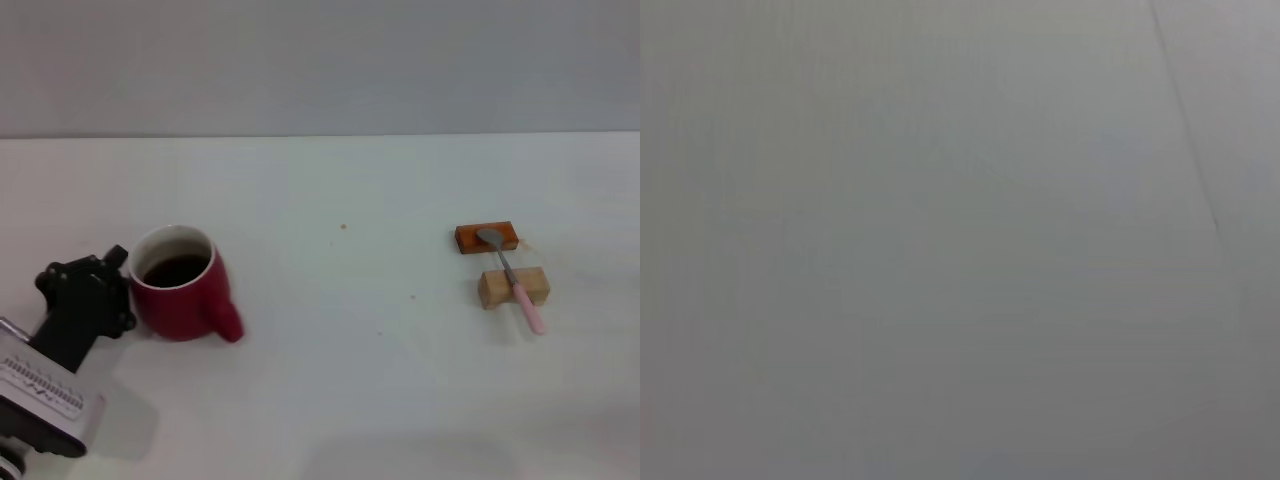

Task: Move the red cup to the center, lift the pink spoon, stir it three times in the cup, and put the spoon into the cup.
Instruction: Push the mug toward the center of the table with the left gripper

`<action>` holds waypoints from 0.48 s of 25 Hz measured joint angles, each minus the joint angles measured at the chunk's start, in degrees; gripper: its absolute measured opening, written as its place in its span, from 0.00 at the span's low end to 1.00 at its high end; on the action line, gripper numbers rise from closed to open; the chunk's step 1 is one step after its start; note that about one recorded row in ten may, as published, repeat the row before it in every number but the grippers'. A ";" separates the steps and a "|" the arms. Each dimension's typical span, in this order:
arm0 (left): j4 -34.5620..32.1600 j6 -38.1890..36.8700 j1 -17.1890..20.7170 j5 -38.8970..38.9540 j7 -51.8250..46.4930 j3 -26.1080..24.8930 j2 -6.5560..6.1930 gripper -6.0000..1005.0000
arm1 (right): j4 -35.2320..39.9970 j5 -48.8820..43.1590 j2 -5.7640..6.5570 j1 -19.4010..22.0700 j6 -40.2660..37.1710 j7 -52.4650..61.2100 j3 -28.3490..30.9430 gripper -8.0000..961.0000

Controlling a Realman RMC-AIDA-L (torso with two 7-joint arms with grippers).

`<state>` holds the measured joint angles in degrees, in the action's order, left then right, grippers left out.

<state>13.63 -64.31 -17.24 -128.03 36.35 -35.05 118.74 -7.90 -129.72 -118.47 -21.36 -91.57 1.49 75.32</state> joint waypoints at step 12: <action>3.11 -0.22 -0.72 -0.03 0.25 7.13 0.15 0.02 | -0.16 0.00 -0.02 -0.25 -0.49 0.00 0.00 0.73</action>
<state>16.74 -64.53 -17.96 -128.06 36.59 -27.92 118.89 -8.07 -129.72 -118.49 -21.61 -92.06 1.49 75.32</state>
